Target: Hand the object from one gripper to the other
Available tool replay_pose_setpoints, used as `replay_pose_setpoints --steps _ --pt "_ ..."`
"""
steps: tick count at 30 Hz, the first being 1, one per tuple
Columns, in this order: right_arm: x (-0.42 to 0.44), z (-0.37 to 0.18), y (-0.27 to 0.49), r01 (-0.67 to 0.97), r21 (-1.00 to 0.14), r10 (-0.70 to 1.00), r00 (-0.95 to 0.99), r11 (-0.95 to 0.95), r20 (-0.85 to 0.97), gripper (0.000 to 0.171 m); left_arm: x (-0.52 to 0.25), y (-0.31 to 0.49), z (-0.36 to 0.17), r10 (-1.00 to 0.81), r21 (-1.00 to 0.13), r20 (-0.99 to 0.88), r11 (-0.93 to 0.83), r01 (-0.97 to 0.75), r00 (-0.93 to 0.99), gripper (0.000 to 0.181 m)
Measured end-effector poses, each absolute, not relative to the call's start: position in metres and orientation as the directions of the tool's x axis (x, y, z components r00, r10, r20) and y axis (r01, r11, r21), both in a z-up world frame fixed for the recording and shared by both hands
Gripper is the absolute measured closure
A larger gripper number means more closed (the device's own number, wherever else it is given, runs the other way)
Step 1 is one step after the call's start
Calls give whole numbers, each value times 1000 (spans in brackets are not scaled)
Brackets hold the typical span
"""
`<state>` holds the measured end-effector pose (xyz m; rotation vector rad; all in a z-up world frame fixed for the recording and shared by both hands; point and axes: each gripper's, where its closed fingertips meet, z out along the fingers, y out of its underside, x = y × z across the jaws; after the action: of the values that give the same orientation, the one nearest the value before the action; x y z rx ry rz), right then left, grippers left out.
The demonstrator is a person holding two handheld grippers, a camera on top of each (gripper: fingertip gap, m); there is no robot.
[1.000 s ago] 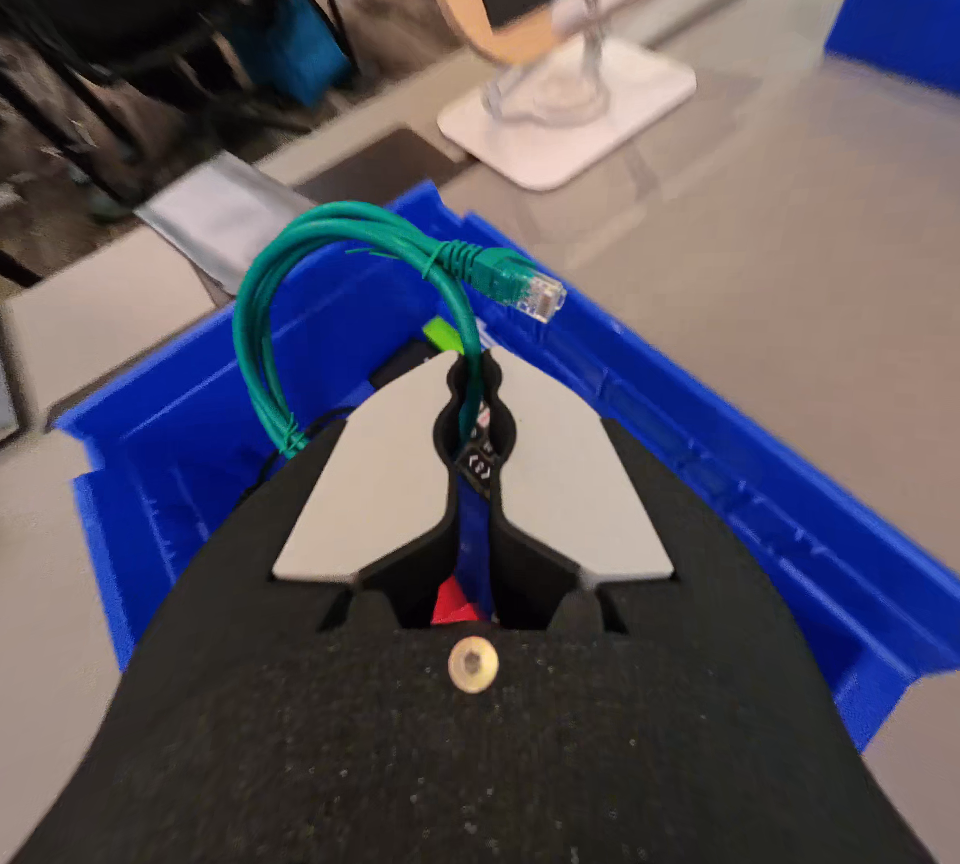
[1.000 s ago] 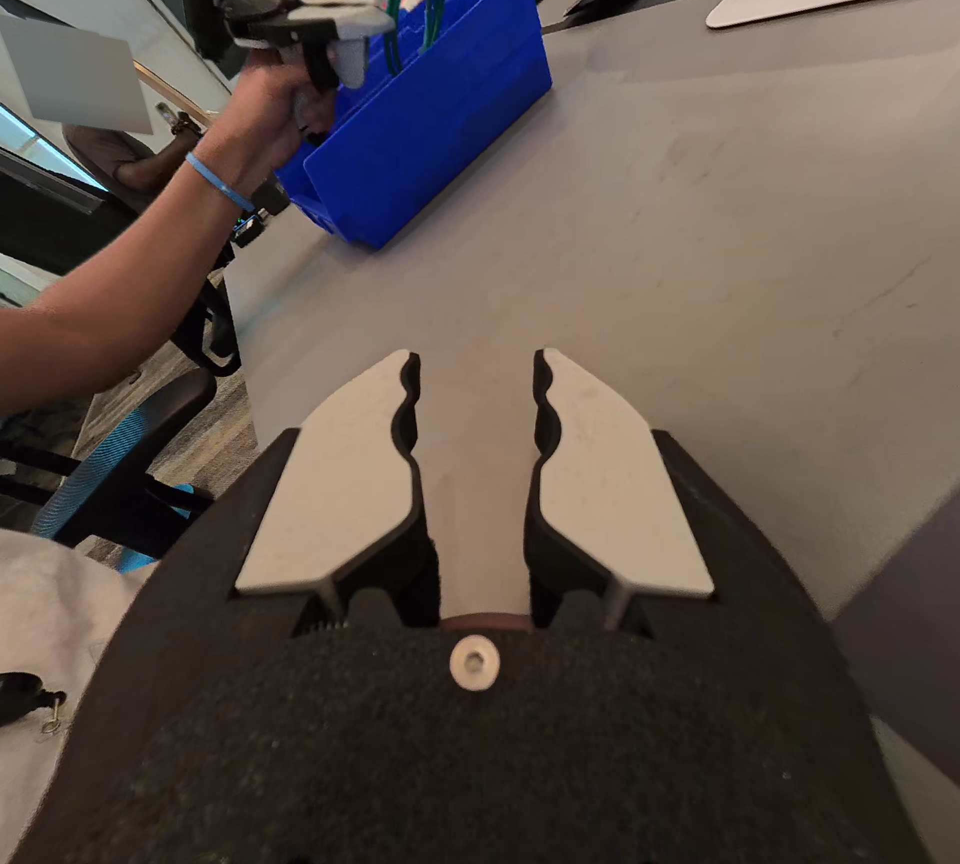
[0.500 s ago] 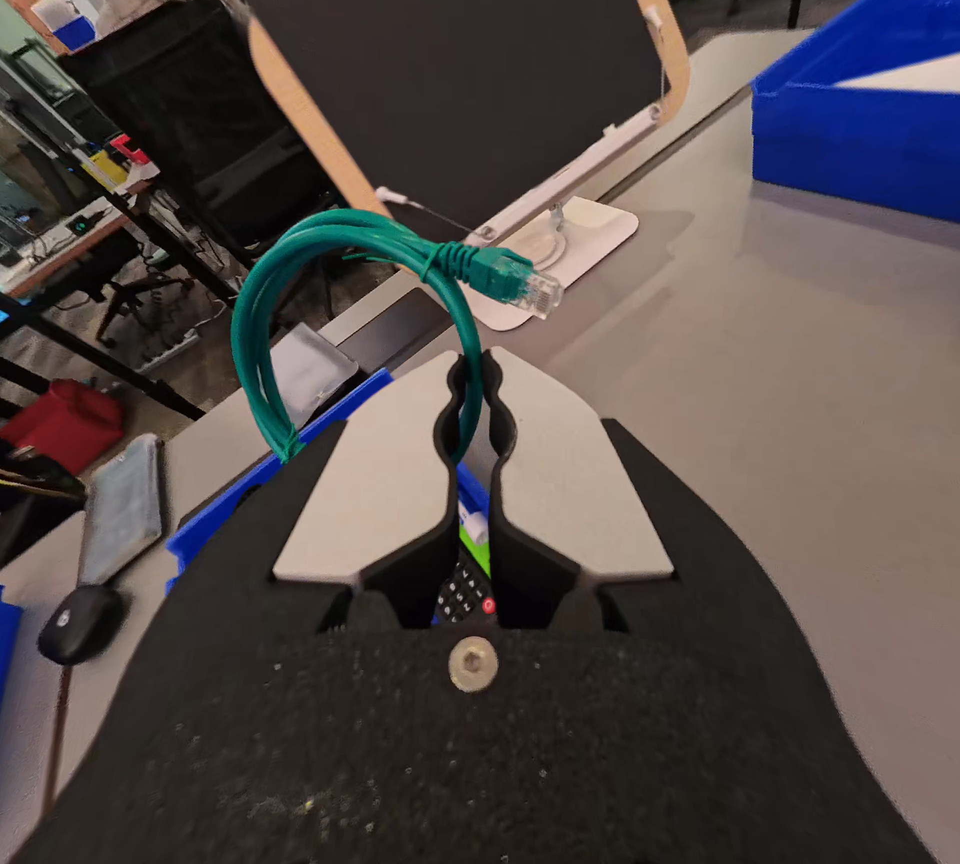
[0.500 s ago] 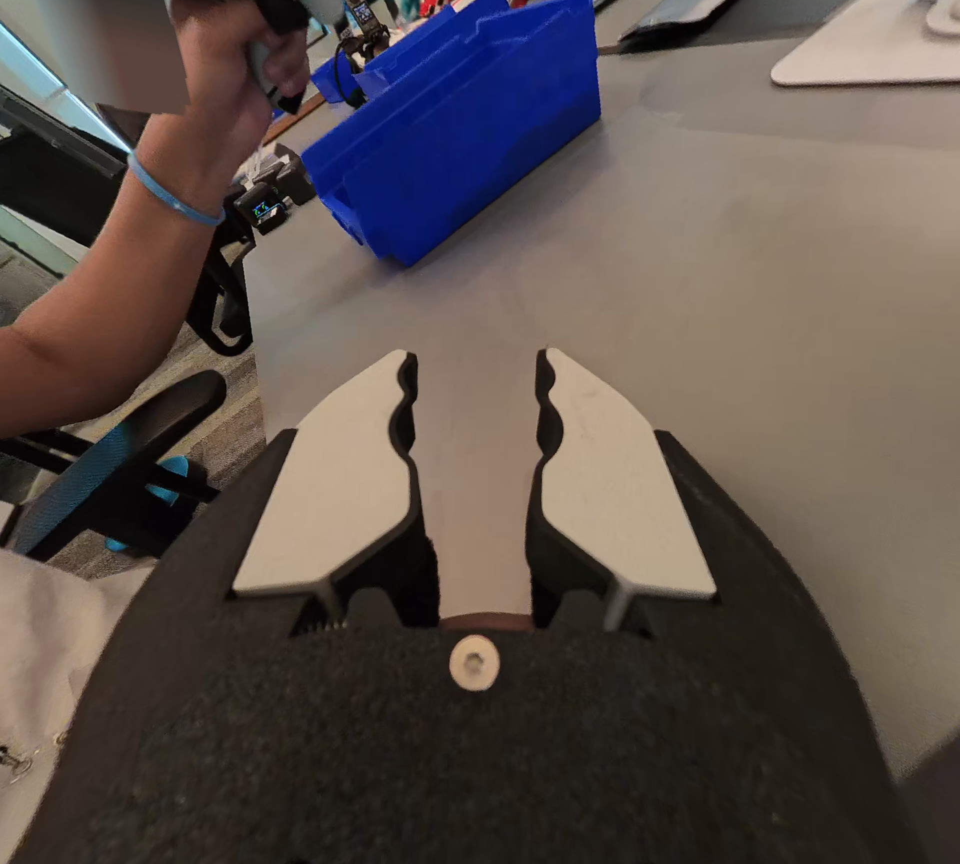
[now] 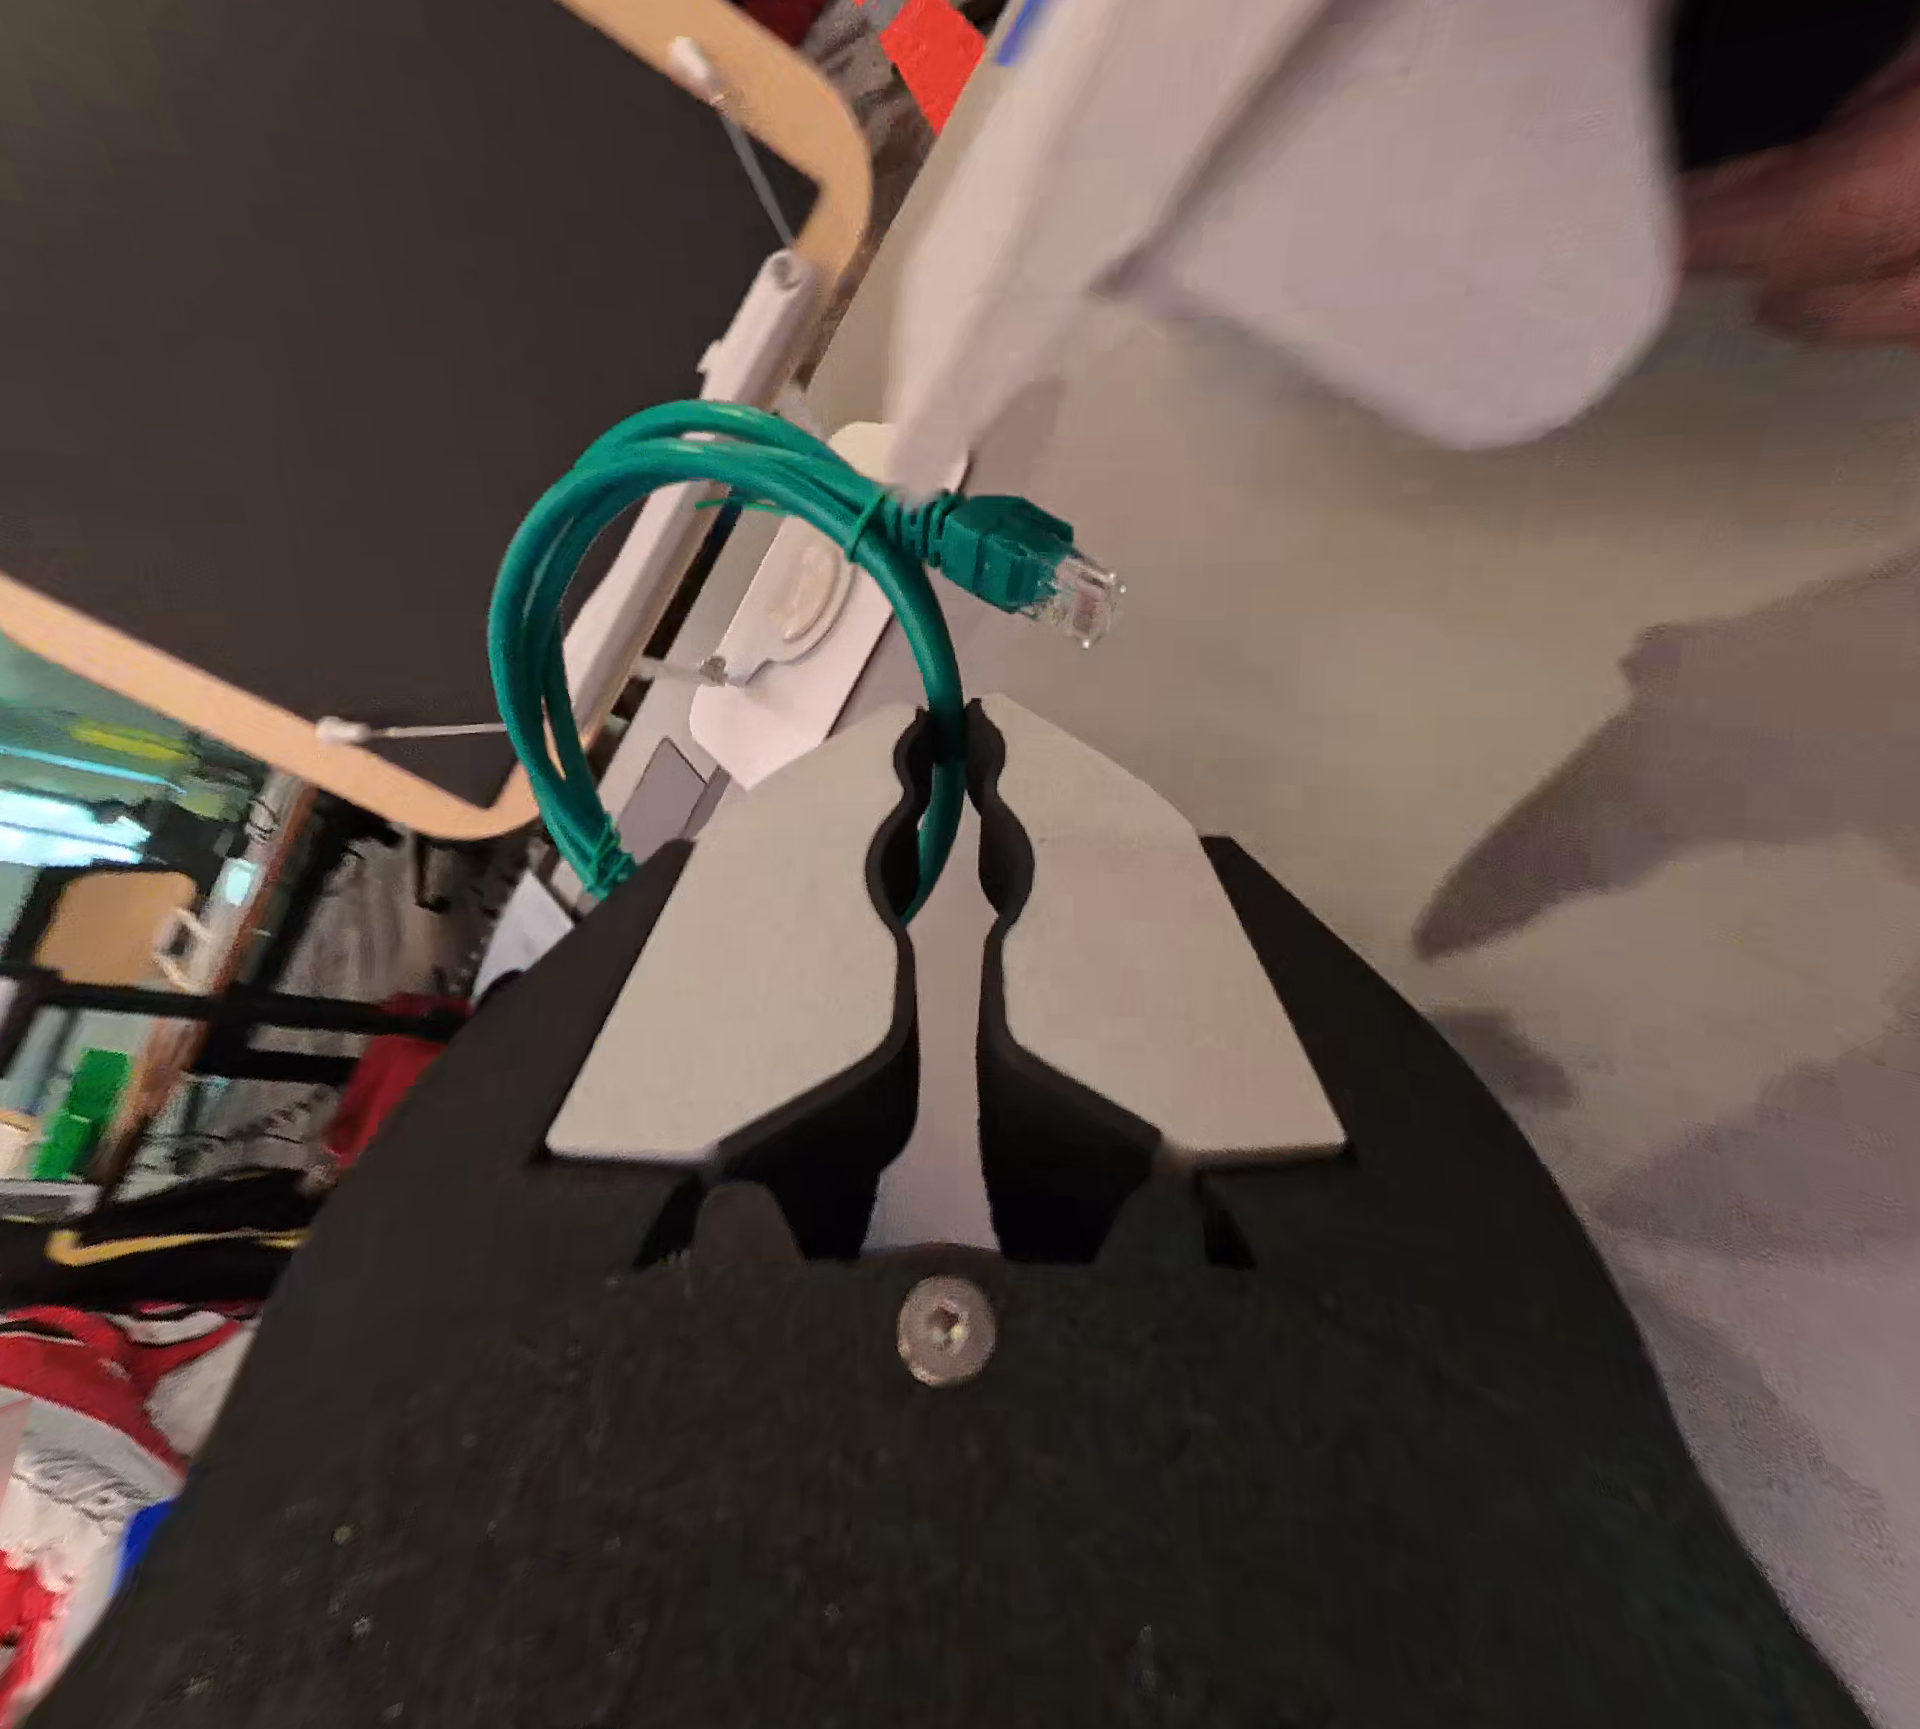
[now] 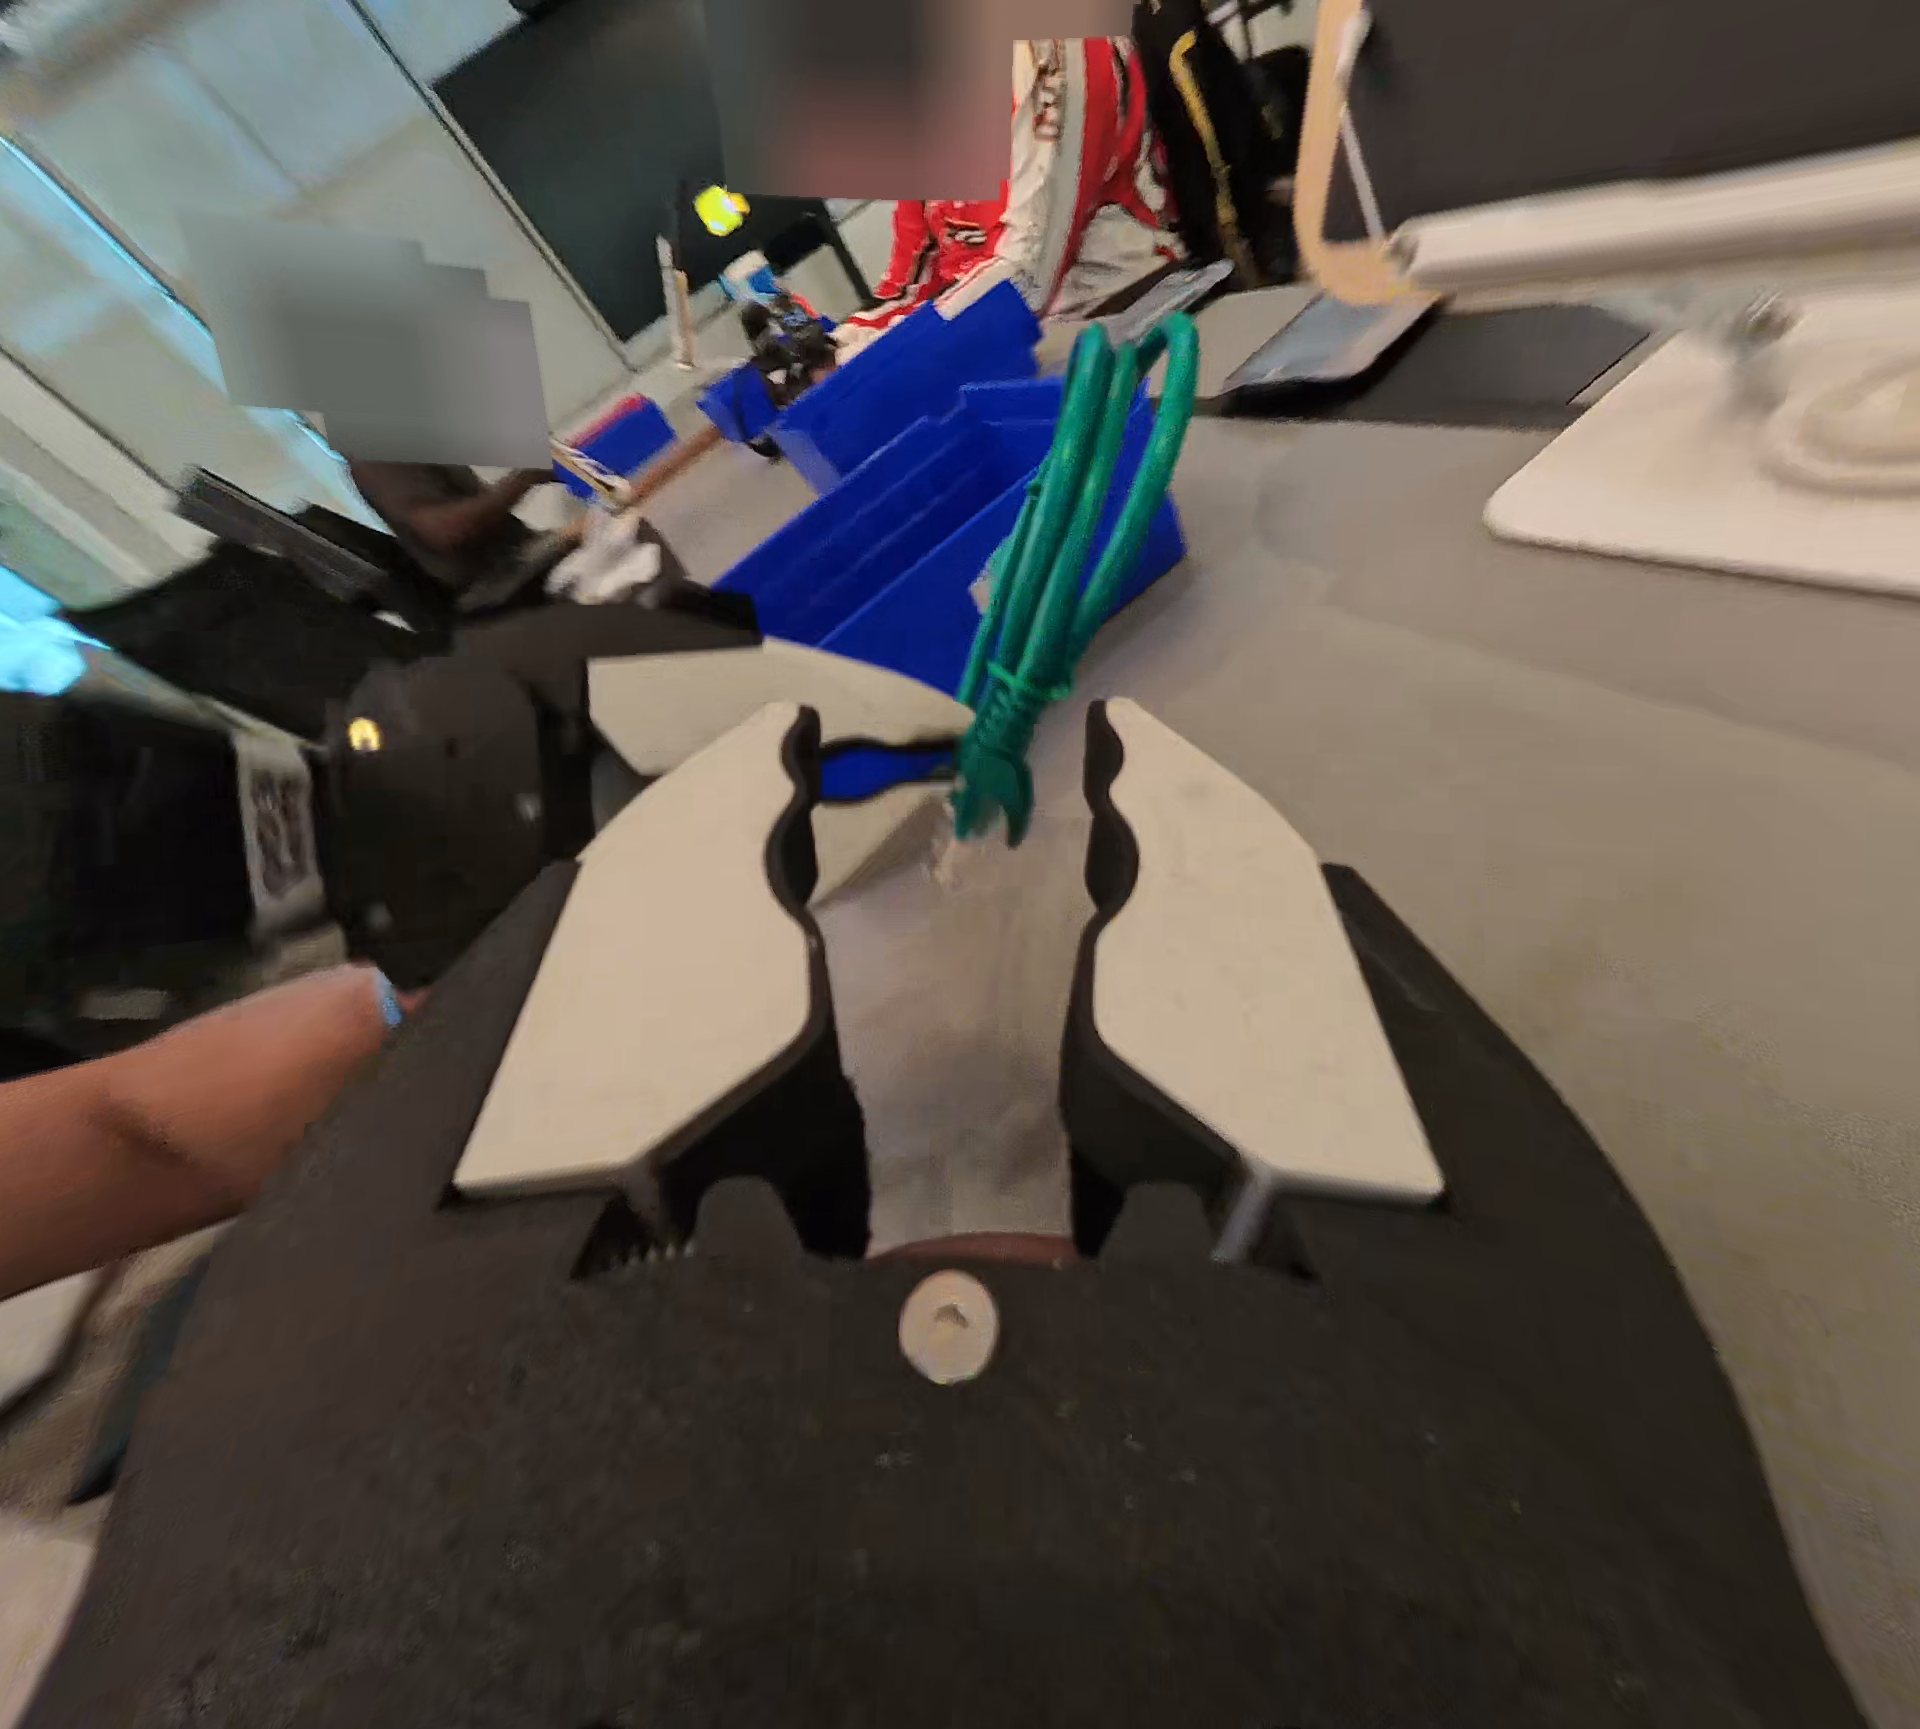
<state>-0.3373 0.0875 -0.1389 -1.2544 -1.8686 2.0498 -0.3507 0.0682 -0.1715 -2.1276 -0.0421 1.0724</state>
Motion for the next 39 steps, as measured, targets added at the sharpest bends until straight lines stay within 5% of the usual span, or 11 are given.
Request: replay_pose_setpoints --steps 3,6,10,15,22,26,32,39 --pt "-336 -155 90 503 -811 521 -626 -300 -581 128 -338 78 -190 262 -519 -777 -781 -347 572 176" --pt "-339 -171 100 515 -801 552 -590 -305 -589 154 -330 83 -197 251 -507 -788 -782 -362 562 176" --pt "-341 -180 103 561 -751 503 -564 -350 -655 144 -327 85 -200 227 -467 -817 -801 -375 531 176" --pt "-335 -191 97 597 -744 479 -581 -299 -658 155 -322 86 -214 199 -440 -824 -815 -377 531 175" --pt "-326 -190 117 407 -909 705 -619 -87 -345 156 -299 46 -219 522 -786 -452 -617 -45 723 150" --pt "-285 -175 117 406 -875 599 -642 -265 -479 155 -312 -4 -208 685 -901 -244 -422 100 687 133" --pt "-254 -180 97 261 -953 735 -615 -152 -286 156 -308 -3 -193 679 -967 -22 -202 158 733 123" --pt "-231 -177 51 82 -992 786 -617 94 23 156 -312 -3 -201 677 -960 -56 -239 147 734 129"
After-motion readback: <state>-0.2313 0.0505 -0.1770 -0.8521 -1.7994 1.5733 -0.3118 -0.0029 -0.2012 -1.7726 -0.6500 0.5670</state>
